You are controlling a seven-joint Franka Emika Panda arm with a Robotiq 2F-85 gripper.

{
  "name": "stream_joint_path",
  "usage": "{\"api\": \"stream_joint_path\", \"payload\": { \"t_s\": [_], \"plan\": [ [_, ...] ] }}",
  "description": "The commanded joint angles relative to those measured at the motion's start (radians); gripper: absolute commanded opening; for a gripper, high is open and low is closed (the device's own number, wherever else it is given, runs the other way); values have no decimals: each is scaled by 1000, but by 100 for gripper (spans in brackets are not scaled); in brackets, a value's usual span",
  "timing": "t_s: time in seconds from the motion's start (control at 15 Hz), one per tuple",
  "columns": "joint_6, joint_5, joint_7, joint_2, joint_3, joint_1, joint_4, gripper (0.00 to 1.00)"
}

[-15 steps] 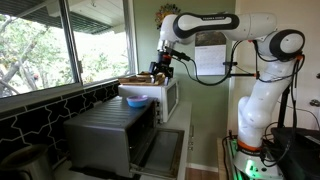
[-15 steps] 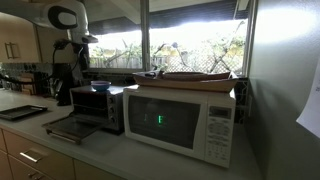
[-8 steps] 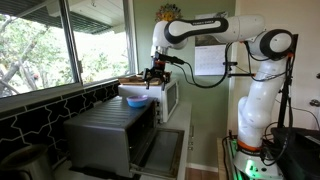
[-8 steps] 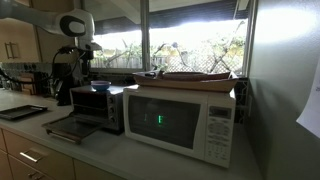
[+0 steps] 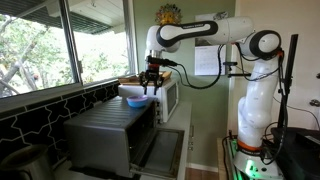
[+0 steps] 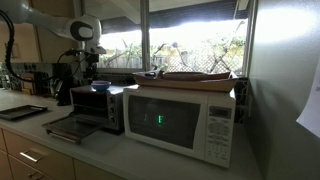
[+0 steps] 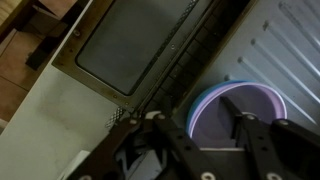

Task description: Remove the purple bowl from the bowls stack on top of the oven and put it in the oven on the oven wire rack

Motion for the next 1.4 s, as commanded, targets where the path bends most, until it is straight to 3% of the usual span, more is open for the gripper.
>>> {"api": "stream_joint_path", "payload": {
  "t_s": [0.0, 0.27, 0.33, 0.47, 0.93, 1.33],
  "plan": [
    [-7, -11, 70, 49, -12, 16, 43, 56],
    [2, -8, 108, 76, -19, 21, 64, 78],
    [4, -8, 116, 81, -20, 22, 70, 78],
    [5, -13, 131, 92, -23, 24, 77, 56],
    [-4, -37, 166, 117, -28, 29, 96, 3],
    [-7, -39, 182, 118, -39, 28, 114, 1]
  ]
}}
